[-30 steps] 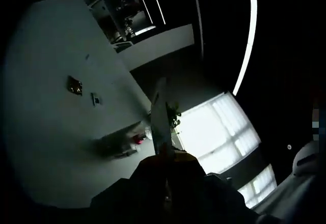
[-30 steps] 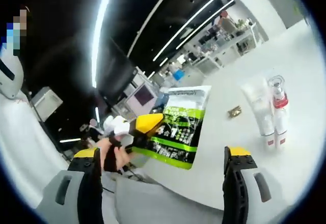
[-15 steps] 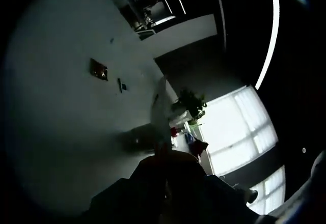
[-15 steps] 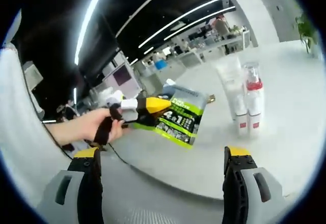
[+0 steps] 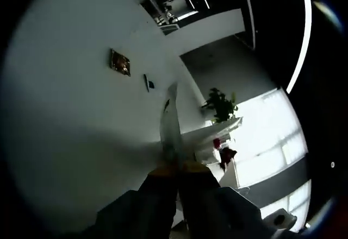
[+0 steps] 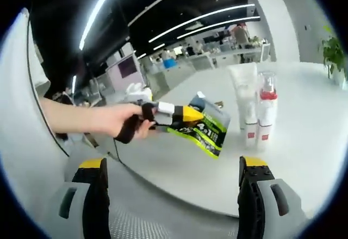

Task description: Arrange the skincare products in the storage area until every visible bottle or jar stands upright without overlapping.

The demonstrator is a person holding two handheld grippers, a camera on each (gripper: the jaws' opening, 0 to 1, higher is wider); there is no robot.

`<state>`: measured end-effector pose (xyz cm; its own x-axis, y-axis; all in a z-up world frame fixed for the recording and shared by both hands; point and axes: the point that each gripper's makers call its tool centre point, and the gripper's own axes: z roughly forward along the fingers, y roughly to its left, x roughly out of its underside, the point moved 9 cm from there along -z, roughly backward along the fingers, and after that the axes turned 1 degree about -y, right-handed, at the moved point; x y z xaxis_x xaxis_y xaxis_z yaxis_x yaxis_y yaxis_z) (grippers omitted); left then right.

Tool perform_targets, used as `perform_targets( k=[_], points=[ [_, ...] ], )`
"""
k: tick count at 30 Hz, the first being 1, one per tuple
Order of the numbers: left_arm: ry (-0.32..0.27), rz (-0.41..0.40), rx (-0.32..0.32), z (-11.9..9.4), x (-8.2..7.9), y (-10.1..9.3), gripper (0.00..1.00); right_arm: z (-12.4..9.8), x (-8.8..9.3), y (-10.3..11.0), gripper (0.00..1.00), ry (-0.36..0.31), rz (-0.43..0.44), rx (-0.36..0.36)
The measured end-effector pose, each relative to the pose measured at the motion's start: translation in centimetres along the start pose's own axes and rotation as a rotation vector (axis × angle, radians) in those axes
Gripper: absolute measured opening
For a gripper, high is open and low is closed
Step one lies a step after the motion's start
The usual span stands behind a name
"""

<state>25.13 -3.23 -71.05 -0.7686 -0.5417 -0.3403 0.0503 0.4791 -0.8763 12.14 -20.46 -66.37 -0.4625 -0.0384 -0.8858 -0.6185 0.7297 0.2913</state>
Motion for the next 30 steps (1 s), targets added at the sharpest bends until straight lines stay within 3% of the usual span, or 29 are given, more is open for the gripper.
perform_targets(
  k=[13,22,30],
  points=[
    [0.044,0.001,-0.089,2.2,-0.2,3.7,0.00,-0.1,-0.2,-0.2,1.00,-0.026,-0.004,0.038],
    [0.019,-0.022,-0.176,2.8,1.1,3.8,0.00,-0.1,-0.1,-0.4,1.00,-0.021,-0.003,0.045],
    [0.041,0.029,-0.231,3.0,2.3,3.3,0.05,-0.1,0.0,-0.5,1.00,-0.019,0.006,0.036]
  ],
)
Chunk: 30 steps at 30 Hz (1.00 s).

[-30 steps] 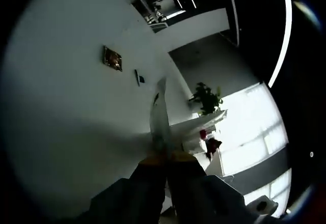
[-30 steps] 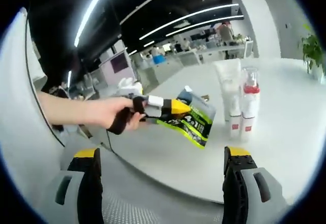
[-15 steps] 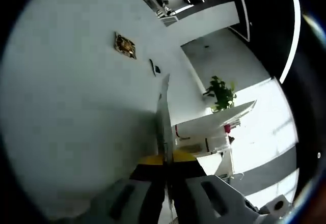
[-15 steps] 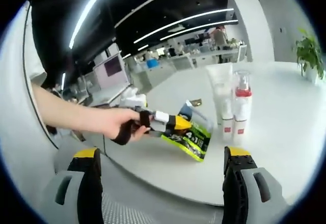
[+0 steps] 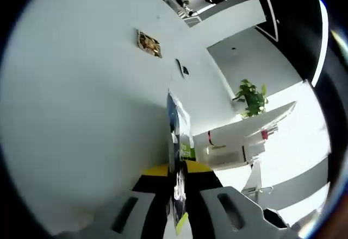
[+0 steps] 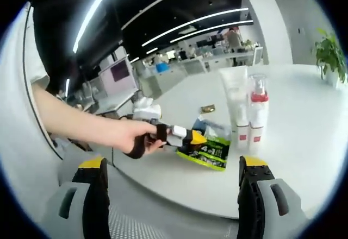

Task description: Arrange the skincare products in the storage area until every visible bottle or jar stands upright without overlapping.

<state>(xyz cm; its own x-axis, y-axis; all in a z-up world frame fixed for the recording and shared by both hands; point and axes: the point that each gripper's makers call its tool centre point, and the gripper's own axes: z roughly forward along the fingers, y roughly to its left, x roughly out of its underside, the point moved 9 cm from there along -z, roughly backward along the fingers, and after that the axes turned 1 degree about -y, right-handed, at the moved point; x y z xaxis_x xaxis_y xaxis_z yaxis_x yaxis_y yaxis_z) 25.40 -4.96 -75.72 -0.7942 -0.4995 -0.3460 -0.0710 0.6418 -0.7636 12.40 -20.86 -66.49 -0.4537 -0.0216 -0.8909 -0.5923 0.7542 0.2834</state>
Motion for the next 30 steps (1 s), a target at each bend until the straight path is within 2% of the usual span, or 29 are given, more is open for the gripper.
perform_targets(
  k=[5,6,7,10,16,25,30],
  points=[
    [0.017,0.029,-0.004,-0.3,-0.3,0.0,0.10,0.0,0.0,0.1,1.00,0.003,0.006,-0.009],
    [0.040,0.005,0.020,-0.3,-0.3,0.0,0.11,0.0,0.0,0.1,1.00,0.004,0.007,-0.009],
    [0.022,0.027,0.009,-0.3,-0.5,0.2,0.14,0.0,0.0,0.1,1.00,0.005,0.009,-0.012],
    [0.018,0.068,0.009,-0.5,-0.7,0.4,0.19,0.0,0.0,0.1,1.00,0.002,0.017,-0.013],
    [0.030,0.157,-0.008,-0.3,-2.1,1.4,0.28,0.0,0.0,0.0,1.00,-0.001,0.023,-0.017],
    [0.036,0.293,-0.030,-0.8,-3.2,1.9,0.40,0.1,0.1,0.2,1.00,0.011,0.012,-0.030],
    [0.017,0.349,-0.047,-1.2,-3.7,2.2,0.44,0.1,0.1,0.3,1.00,0.025,0.009,-0.041]
  ],
)
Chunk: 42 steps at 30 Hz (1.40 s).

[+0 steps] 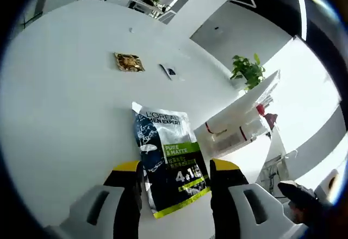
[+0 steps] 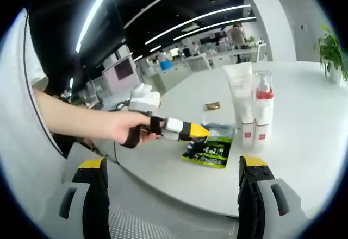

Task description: Arrange the skincare products in the storage area until every visible bottle or jar stands upright without overlapping.

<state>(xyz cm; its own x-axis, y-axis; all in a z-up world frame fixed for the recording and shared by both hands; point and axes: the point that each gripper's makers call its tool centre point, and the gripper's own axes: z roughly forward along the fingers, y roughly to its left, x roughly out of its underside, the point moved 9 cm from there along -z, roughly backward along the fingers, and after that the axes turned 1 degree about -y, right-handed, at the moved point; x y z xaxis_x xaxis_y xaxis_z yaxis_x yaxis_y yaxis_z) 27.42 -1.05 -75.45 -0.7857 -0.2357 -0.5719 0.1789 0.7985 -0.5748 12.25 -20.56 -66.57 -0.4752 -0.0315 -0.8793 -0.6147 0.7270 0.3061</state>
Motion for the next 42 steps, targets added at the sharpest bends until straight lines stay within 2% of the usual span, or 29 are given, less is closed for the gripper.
perform_targets(
  k=[3,8,10,13,16,20,21,24,27,30,33,37,42],
  points=[
    [-0.006,0.016,-0.005,-0.9,-0.2,0.0,0.45,0.0,0.0,0.0,1.00,0.006,0.001,-0.003],
    [-0.033,0.057,-0.040,-2.4,-0.4,0.6,0.53,0.2,0.1,0.0,1.00,0.045,0.010,-0.004],
    [-0.046,0.070,-0.049,-3.3,-0.5,0.9,0.54,0.2,-0.1,0.0,1.00,0.054,0.091,-0.018],
    [-0.061,0.098,-0.064,-4.9,-0.2,0.8,0.55,0.2,-0.6,-0.9,1.00,0.008,0.182,-0.009],
    [-0.075,0.129,-0.084,-6.2,0.2,1.2,0.58,0.3,-0.8,-1.7,1.00,0.011,0.184,0.000],
    [-0.080,0.169,-0.112,-8.9,1.2,1.5,0.64,0.6,-0.9,-2.0,1.00,0.034,0.141,0.011],
    [-0.082,0.176,-0.118,-9.4,1.4,1.5,0.65,0.6,-1.0,-2.2,1.00,0.042,0.088,0.025],
    [-0.095,0.209,-0.131,-11.2,1.9,1.4,0.69,0.5,-1.0,-2.5,1.00,0.065,0.023,0.048],
    [-0.109,0.226,-0.140,-13.0,2.3,1.3,0.71,0.5,-1.0,-2.4,1.00,0.066,0.041,0.036],
    [-0.129,0.243,-0.153,-14.7,2.3,1.6,0.73,0.5,-1.7,-2.8,1.00,0.088,-0.045,0.051],
    [-0.157,0.240,-0.157,-16.5,2.5,1.4,0.74,0.7,-2.4,-3.2,1.00,0.075,-0.048,0.053],
    [-0.193,0.252,-0.166,-18.0,2.8,1.2,0.76,1.0,-2.4,-3.9,1.00,0.049,-0.036,0.068],
    [-0.226,0.255,-0.159,-18.6,2.4,1.2,0.79,1.5,-2.4,-3.6,1.00,0.038,-0.094,0.060]
  ],
)
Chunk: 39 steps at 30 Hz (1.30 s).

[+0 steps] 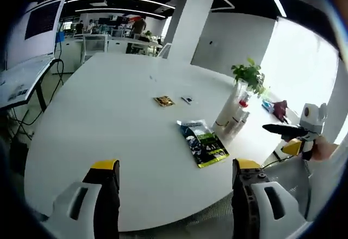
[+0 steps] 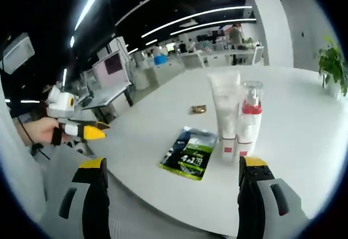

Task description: Arrange the skincare products in the storage area until every visible bottle or jar stands upright without overlapping.

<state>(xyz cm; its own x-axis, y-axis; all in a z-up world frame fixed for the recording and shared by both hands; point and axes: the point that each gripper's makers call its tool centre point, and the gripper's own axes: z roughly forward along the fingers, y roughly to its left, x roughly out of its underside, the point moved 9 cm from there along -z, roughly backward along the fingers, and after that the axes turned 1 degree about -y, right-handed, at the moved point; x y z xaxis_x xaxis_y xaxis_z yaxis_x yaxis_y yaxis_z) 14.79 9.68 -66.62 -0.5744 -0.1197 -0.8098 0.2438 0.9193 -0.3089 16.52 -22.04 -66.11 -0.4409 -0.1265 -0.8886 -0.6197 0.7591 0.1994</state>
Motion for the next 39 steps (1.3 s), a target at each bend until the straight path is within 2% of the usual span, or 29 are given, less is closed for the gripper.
perform_targets(
  k=[1,4,8,18,29,34,39],
  points=[
    [-0.009,0.012,0.002,0.0,-0.1,0.0,0.80,0.2,0.1,0.0,1.00,0.002,-0.019,-0.002],
    [0.014,0.042,0.009,0.0,-0.3,0.2,0.85,0.1,0.4,-0.1,1.00,0.012,-0.019,-0.002],
    [0.039,0.066,0.020,0.1,0.0,0.3,0.88,-0.3,0.5,-1.1,1.00,-0.016,0.052,0.027],
    [0.054,0.071,0.019,0.8,0.0,0.4,0.98,-0.3,0.7,-1.5,1.00,-0.029,0.072,0.029],
    [0.097,0.090,0.032,2.4,-0.9,0.0,0.99,-0.4,0.6,-1.8,1.00,-0.047,0.095,0.038],
    [0.122,0.108,0.054,3.9,-1.4,-0.9,0.99,-0.3,0.6,-1.8,1.00,-0.044,0.101,0.035],
    [0.143,0.111,0.060,5.4,-2.4,-0.9,0.98,-0.3,0.7,-1.8,1.00,-0.043,0.104,0.035]
  ],
)
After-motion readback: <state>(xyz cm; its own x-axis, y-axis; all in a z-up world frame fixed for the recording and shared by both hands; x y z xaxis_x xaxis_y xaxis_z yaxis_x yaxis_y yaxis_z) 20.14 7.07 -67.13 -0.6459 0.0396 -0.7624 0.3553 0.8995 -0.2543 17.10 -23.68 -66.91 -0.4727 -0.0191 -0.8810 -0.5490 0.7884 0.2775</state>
